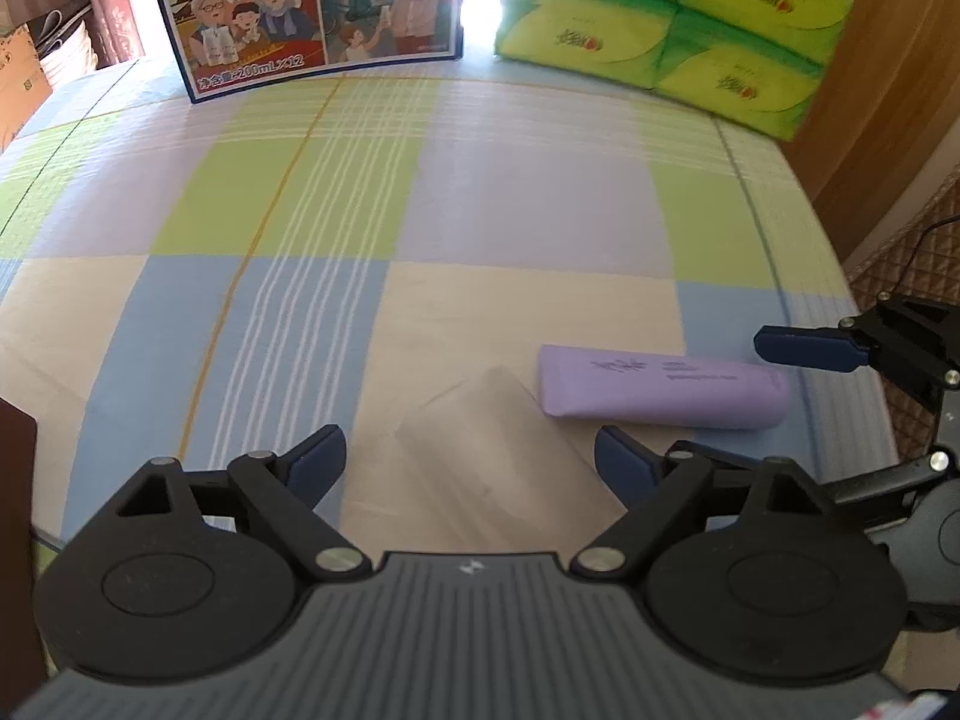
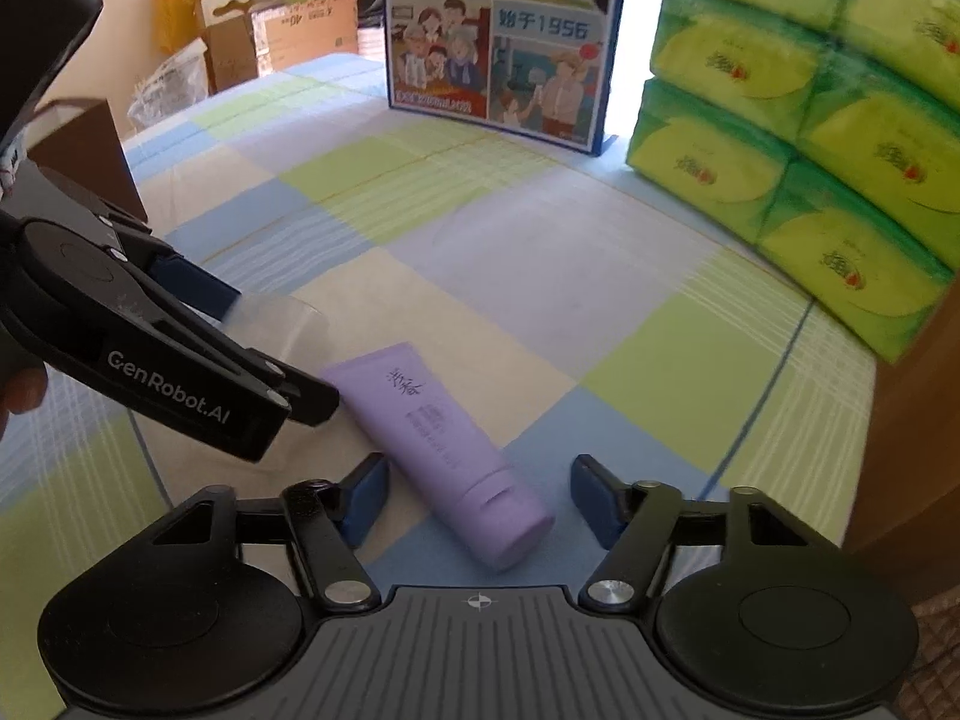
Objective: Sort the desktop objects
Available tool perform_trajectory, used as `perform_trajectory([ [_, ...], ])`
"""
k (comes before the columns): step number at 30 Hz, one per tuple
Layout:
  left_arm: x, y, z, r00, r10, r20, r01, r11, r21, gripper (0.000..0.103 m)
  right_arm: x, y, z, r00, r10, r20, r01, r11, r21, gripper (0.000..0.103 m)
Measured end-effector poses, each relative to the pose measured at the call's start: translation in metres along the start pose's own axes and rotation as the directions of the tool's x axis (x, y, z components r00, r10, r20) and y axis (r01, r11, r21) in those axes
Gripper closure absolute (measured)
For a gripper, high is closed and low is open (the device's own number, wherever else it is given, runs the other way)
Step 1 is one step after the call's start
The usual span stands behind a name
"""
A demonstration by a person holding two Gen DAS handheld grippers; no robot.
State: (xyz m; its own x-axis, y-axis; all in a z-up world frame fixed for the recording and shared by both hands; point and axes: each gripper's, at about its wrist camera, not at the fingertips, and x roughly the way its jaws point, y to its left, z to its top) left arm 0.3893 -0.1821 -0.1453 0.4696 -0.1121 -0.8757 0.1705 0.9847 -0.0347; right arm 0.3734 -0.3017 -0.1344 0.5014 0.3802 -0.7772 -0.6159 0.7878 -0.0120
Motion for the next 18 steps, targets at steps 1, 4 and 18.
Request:
perform_trajectory([
  [1,0.002,0.002,0.000,1.000,0.003,-0.003,-0.003,1.000,0.000,0.021,0.001,0.002,0.000,1.000,0.003,0.005,-0.003,1.000,0.008,0.053],
  [4,0.005,0.006,-0.003,0.999,0.033,0.005,-0.033,0.999,0.025,0.027,0.000,0.009,0.002,1.000,0.003,0.009,-0.003,1.000,0.010,0.068],
  [18,-0.015,0.043,-0.016,1.000,0.008,0.000,-0.008,0.995,0.099,0.054,-0.011,0.054,-0.003,0.999,-0.038,-0.017,0.039,0.996,0.081,0.073],
])
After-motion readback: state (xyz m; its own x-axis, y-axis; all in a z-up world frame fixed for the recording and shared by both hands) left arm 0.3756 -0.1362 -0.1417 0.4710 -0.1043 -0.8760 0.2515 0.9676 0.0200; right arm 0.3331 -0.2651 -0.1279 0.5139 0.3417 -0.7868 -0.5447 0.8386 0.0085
